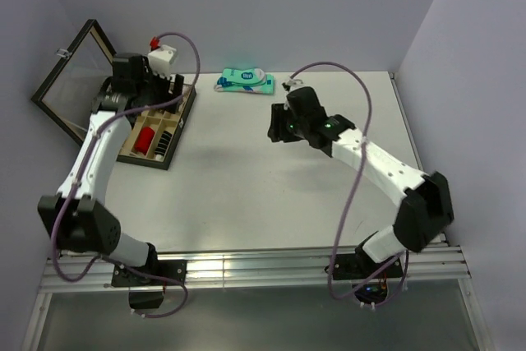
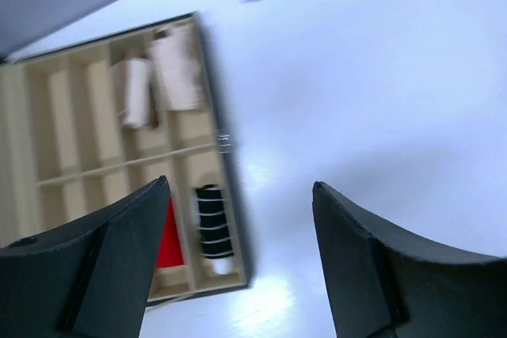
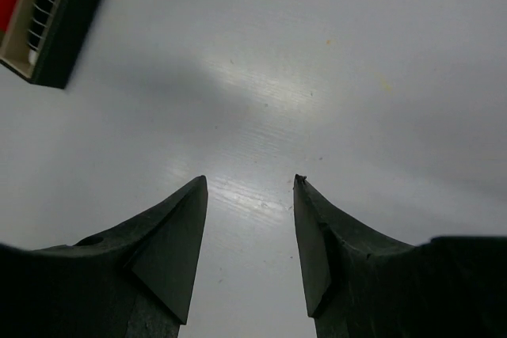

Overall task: Roll the socks
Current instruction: Place the sock in the storage box, then reset both arms

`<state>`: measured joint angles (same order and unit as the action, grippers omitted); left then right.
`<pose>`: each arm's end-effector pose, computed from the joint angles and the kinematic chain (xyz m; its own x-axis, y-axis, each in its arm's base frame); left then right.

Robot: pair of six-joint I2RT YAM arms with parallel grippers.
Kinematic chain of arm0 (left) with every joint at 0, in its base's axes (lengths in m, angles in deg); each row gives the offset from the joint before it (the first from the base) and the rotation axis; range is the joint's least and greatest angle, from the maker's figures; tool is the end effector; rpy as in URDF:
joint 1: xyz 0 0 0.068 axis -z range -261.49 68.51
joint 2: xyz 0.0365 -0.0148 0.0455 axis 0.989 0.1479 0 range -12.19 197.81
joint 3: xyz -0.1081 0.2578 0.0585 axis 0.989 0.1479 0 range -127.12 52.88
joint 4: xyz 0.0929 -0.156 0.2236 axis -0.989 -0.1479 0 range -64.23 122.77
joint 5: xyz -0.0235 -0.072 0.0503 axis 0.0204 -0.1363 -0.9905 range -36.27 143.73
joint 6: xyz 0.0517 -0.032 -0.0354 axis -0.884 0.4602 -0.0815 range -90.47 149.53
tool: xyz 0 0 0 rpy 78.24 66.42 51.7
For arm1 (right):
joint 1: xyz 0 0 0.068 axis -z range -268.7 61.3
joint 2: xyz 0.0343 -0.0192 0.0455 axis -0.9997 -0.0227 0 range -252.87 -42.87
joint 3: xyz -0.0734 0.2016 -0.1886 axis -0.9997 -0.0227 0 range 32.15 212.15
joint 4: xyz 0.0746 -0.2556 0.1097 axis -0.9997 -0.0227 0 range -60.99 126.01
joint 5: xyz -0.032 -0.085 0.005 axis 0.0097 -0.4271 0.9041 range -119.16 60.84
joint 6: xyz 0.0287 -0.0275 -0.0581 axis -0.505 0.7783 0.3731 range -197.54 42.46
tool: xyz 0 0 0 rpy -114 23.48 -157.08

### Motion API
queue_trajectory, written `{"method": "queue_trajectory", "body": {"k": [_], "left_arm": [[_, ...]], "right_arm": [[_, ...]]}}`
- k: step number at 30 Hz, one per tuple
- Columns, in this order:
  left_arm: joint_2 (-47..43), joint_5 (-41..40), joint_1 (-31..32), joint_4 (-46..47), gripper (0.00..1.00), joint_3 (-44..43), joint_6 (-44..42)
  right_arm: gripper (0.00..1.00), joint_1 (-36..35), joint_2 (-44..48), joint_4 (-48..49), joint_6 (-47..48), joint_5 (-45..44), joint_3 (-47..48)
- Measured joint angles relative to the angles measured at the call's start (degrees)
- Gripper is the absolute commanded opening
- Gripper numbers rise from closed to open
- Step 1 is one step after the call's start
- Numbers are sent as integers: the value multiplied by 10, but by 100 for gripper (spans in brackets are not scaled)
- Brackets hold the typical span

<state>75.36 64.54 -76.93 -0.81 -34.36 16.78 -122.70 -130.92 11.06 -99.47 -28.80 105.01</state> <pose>0.3879 -0.0418 0.3762 -0.4906 0.2568 -0.8327 0.3503 0.9331 0.0814 0.3236 0.2186 0.2920 -0.7061 -0.0257 -0.7076 -0.3227 0.9012 0.2893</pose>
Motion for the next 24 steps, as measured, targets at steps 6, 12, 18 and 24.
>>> {"method": "queue_trajectory", "body": {"k": [6, 12, 18, 24], "left_arm": [[-150, 60, 115, 26, 88, 100, 17], [-183, 116, 197, 38, 90, 121, 19], [-165, 123, 276, 37, 94, 128, 19], [-161, 122, 299, 38, 94, 131, 16]], "right_arm": [[56, 0, 176, 61, 2, -32, -75], [60, -3, 307, 98, 1, -47, -160], [64, -3, 372, 106, 1, -65, -209], [64, -3, 385, 113, 1, -78, -235]]}}
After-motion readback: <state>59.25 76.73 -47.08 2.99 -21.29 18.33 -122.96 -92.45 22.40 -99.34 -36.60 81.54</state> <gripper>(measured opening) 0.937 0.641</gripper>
